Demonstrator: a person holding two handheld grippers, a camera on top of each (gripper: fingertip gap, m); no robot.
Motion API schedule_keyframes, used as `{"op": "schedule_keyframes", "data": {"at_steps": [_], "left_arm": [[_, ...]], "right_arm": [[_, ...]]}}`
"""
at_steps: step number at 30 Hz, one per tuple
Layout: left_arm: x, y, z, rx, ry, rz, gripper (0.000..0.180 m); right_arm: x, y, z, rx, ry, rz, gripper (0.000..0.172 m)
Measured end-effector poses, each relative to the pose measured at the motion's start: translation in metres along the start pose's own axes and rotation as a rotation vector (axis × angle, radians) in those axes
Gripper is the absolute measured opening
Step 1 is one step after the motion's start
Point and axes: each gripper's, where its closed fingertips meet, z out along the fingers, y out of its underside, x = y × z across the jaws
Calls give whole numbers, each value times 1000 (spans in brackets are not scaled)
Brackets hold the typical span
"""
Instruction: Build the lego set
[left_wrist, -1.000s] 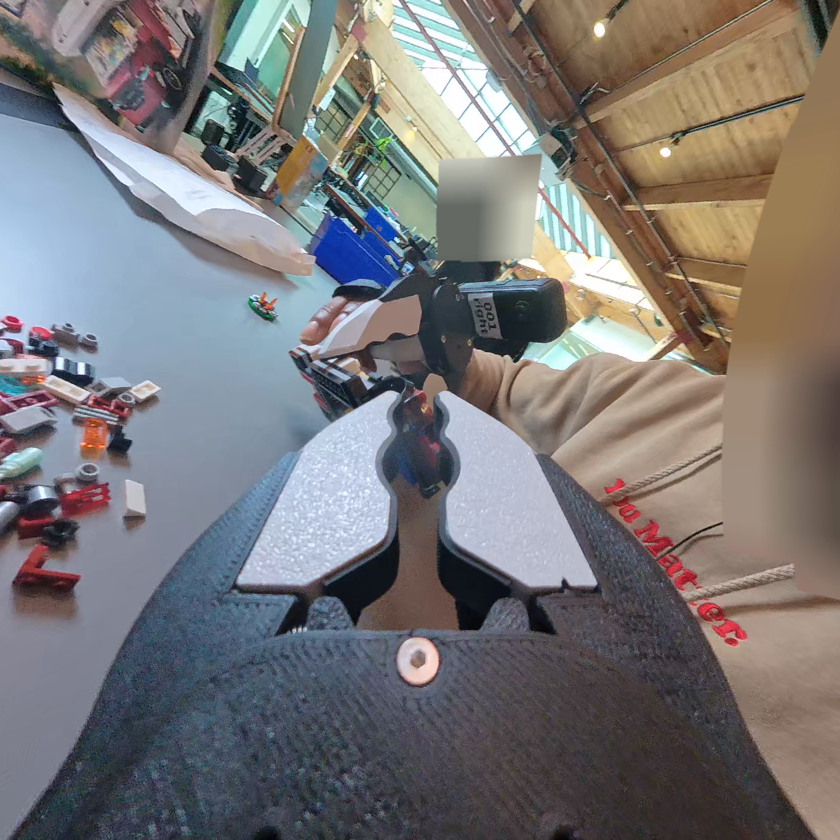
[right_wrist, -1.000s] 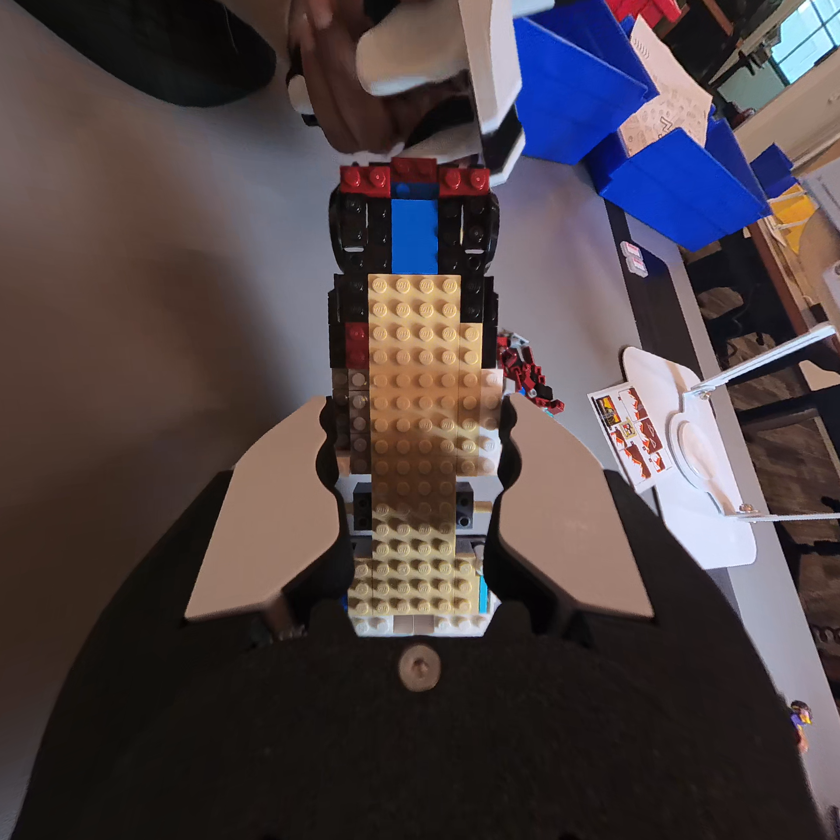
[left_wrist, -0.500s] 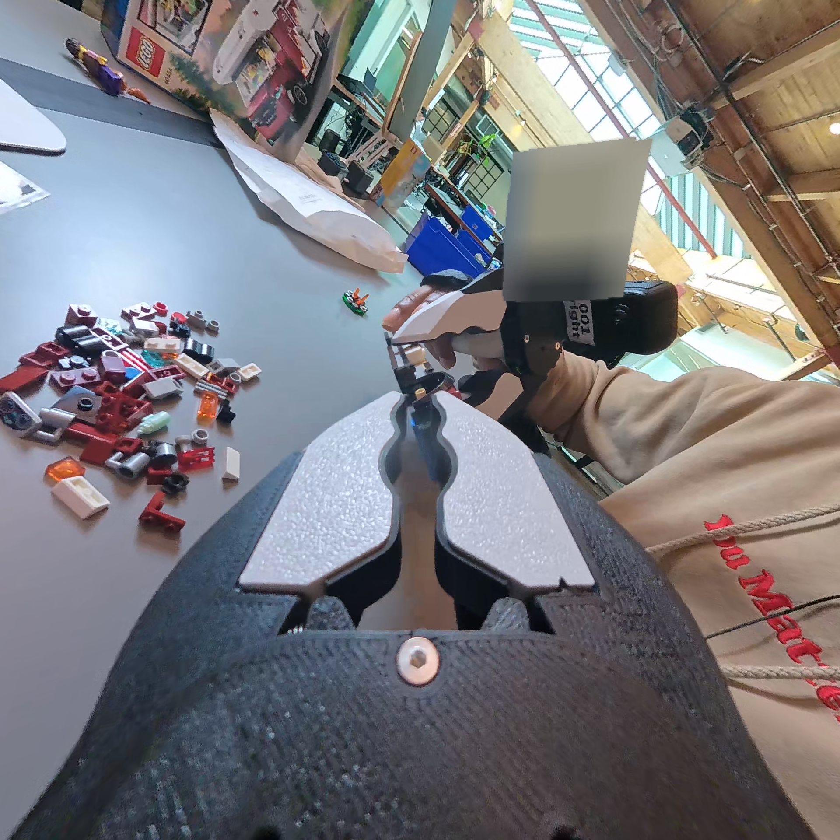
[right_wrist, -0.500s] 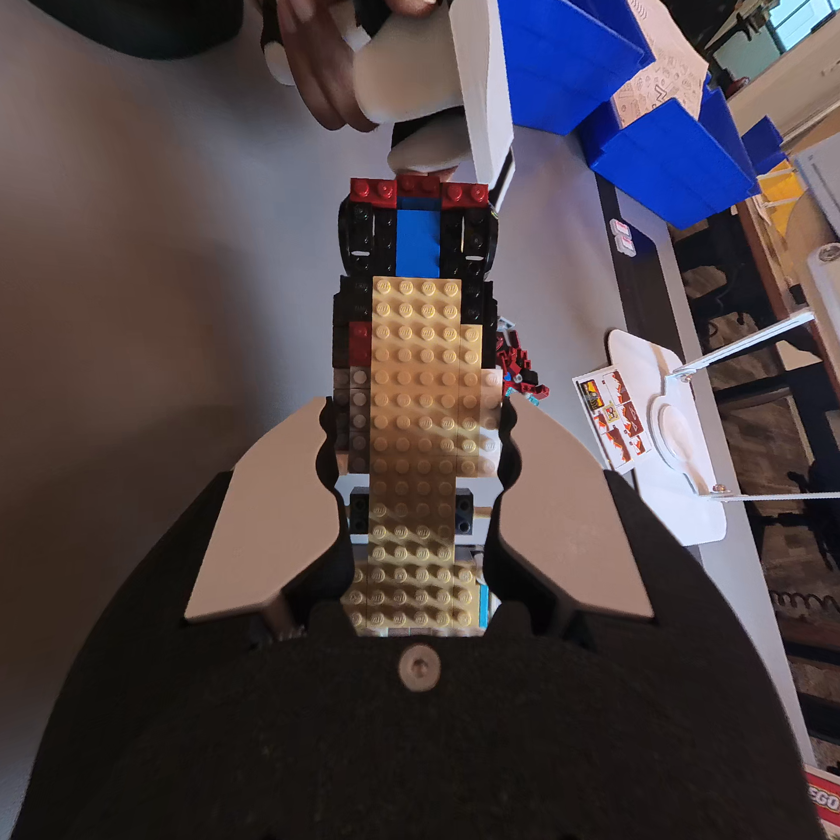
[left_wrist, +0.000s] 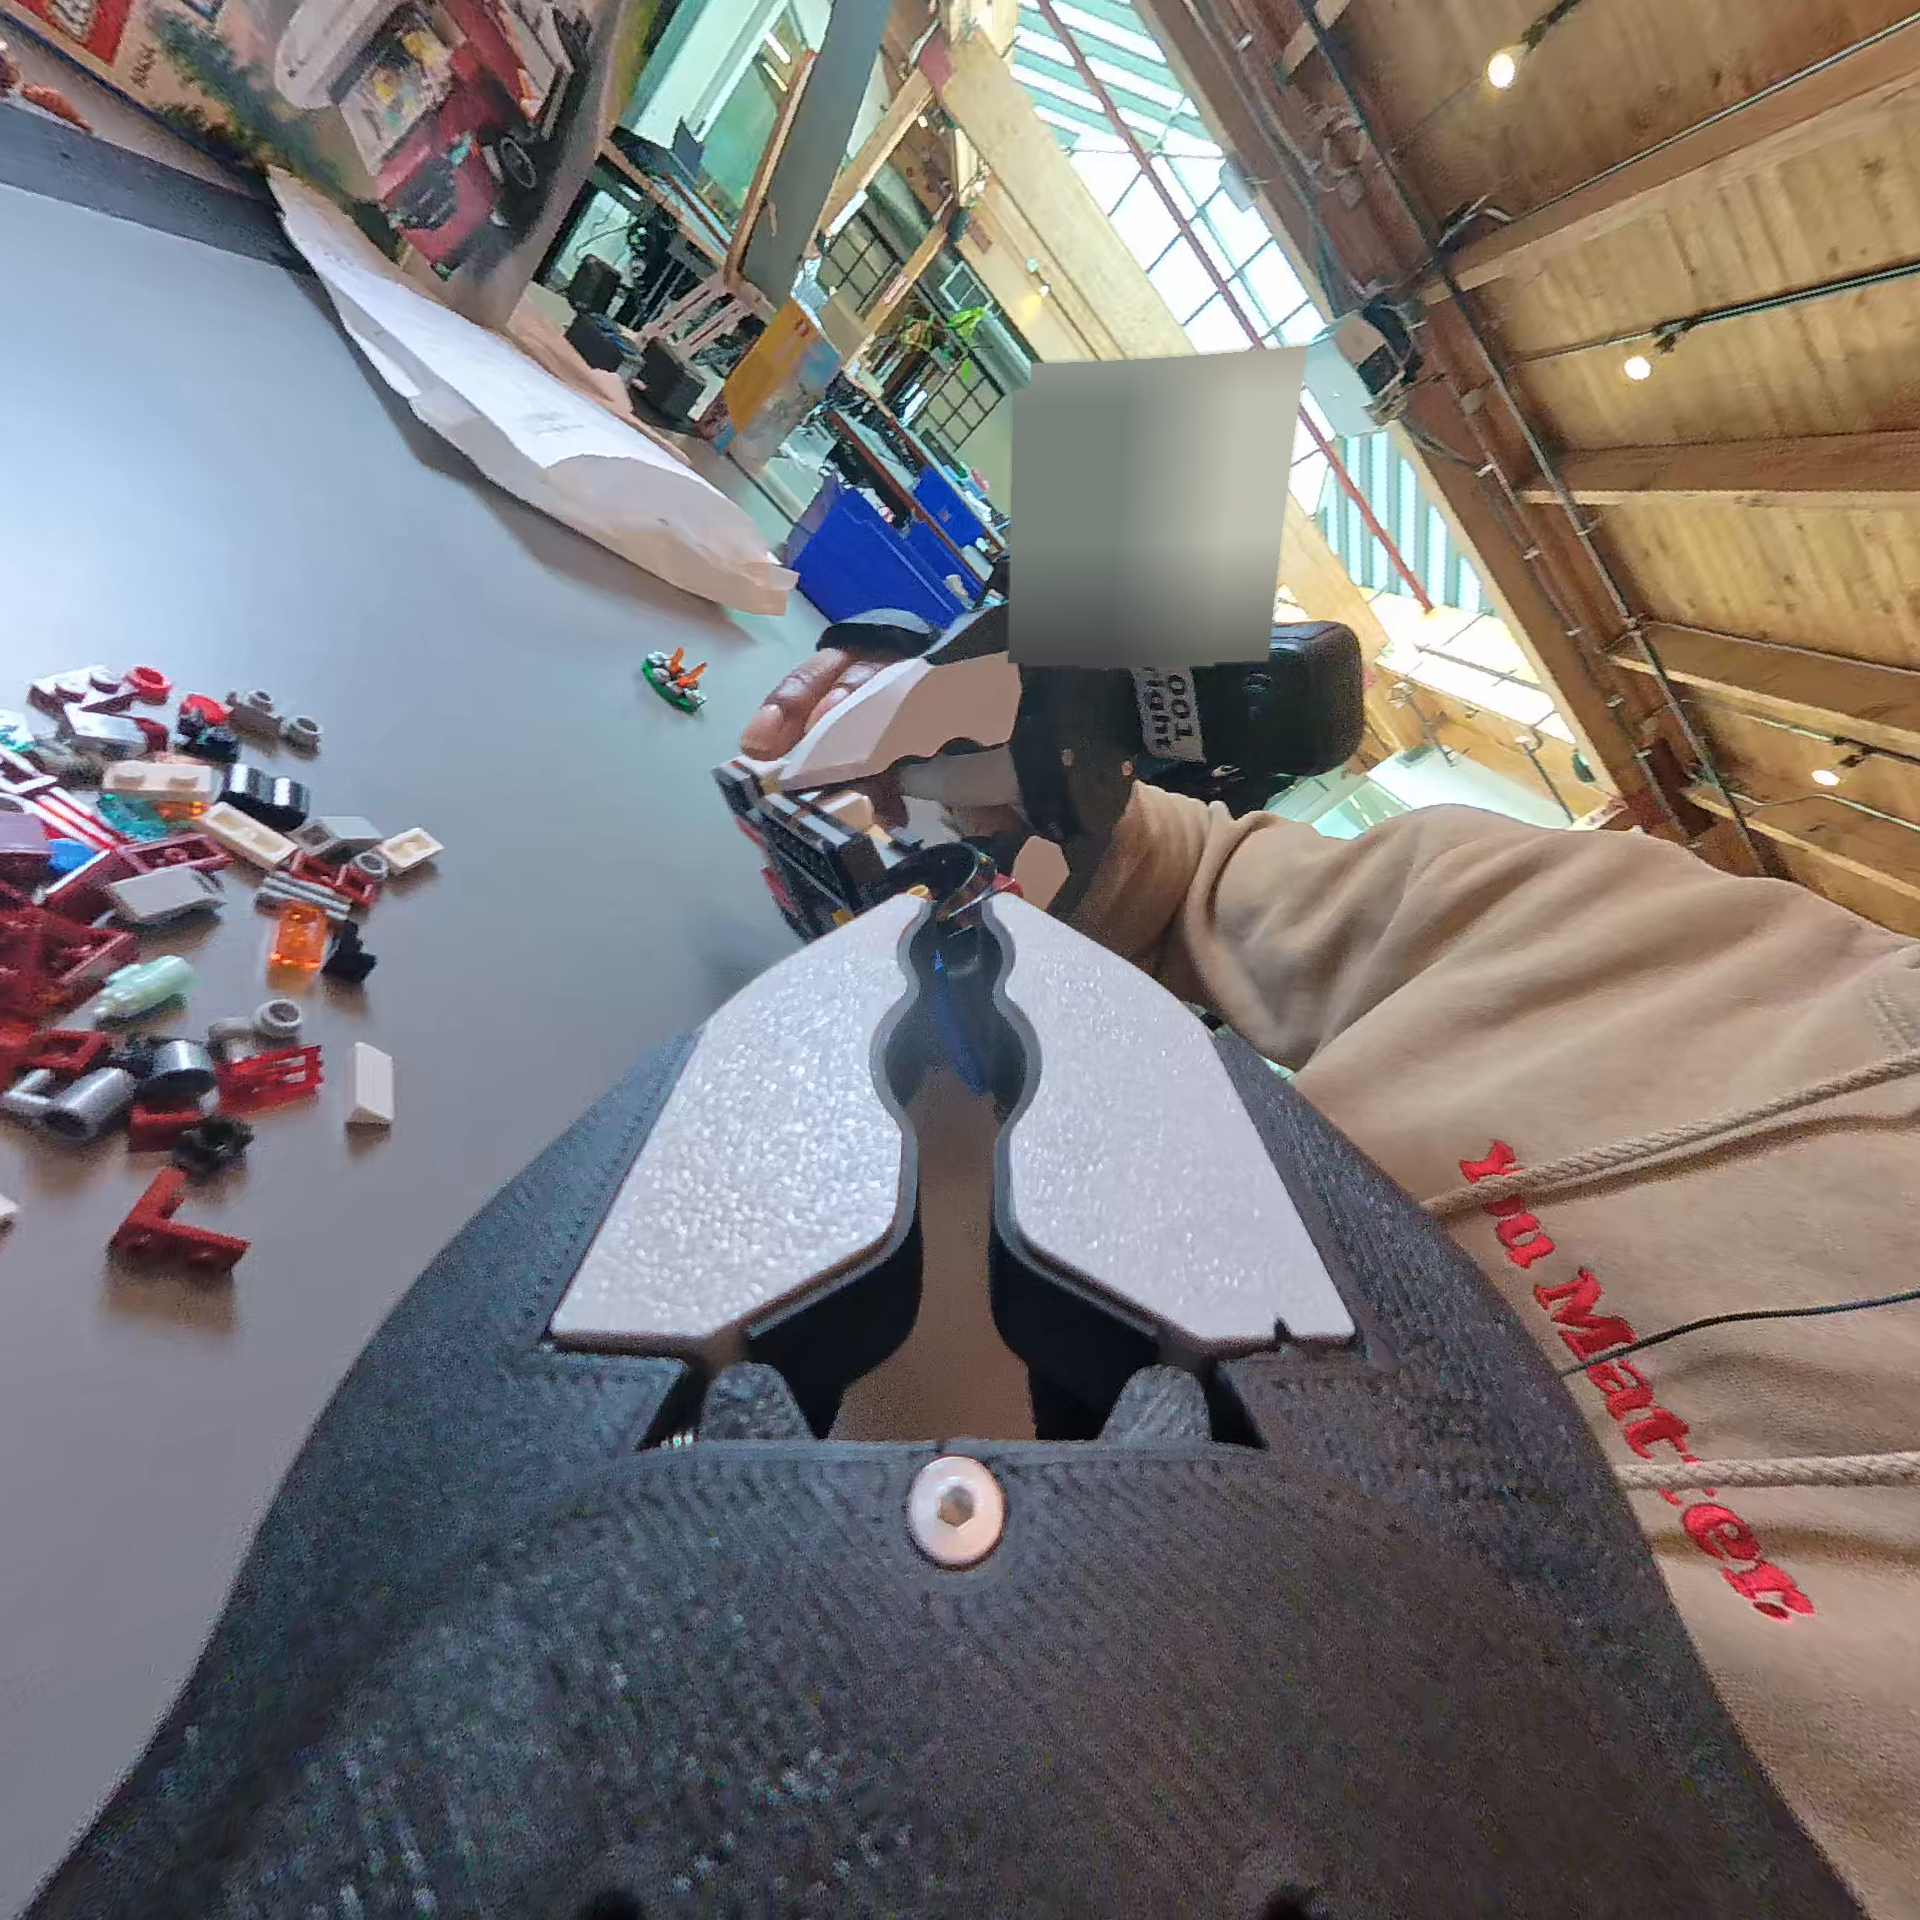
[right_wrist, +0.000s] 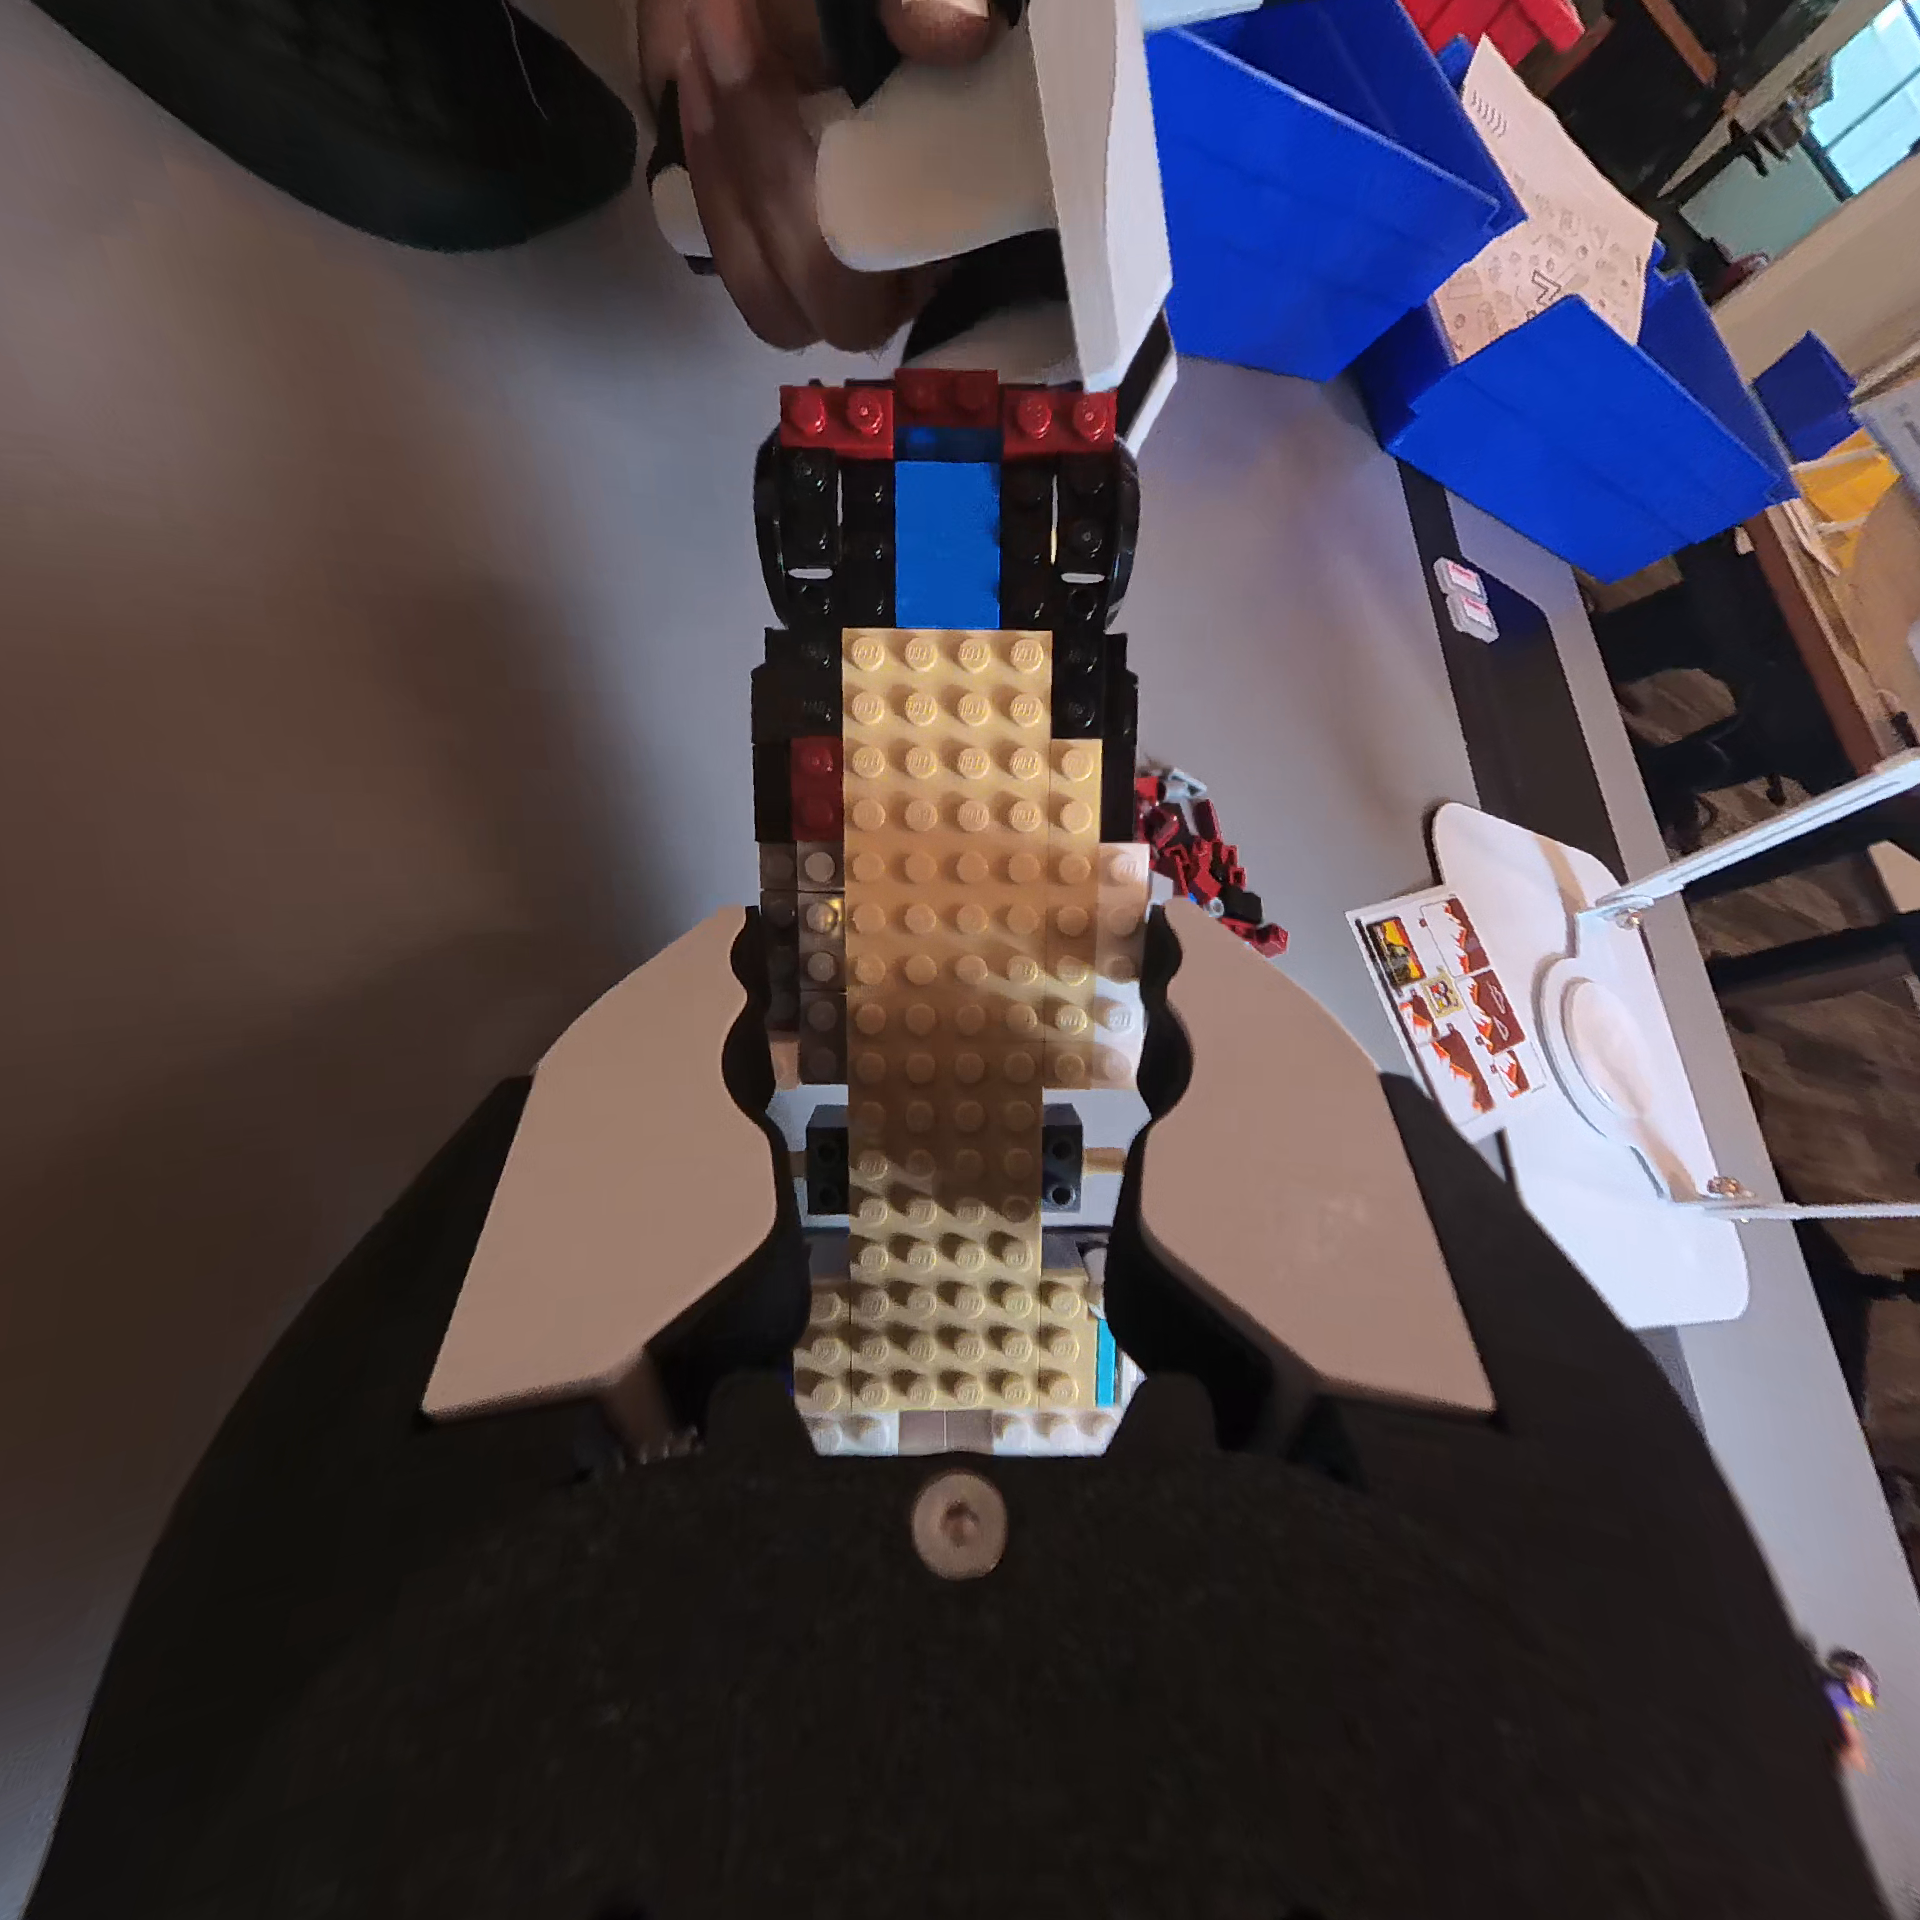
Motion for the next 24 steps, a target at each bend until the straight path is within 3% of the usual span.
{"op": "schedule_keyframes", "data": {"at_steps": [6,10,13,20,24], "left_arm": [[23,-5,0,34,133,-26,6],[24,-8,-1,61,131,-2,8],[18,-12,-2,79,76,30,17],[-6,-17,-5,100,-142,127,18],[-8,-13,0,96,-158,113,19]], "right_arm": [[0,-11,1,42,-20,-6,69],[2,-12,-1,35,5,-10,69],[6,-9,-4,16,32,-1,69],[15,7,-10,-88,108,14,69],[16,9,-6,-118,125,-1,69]]}}
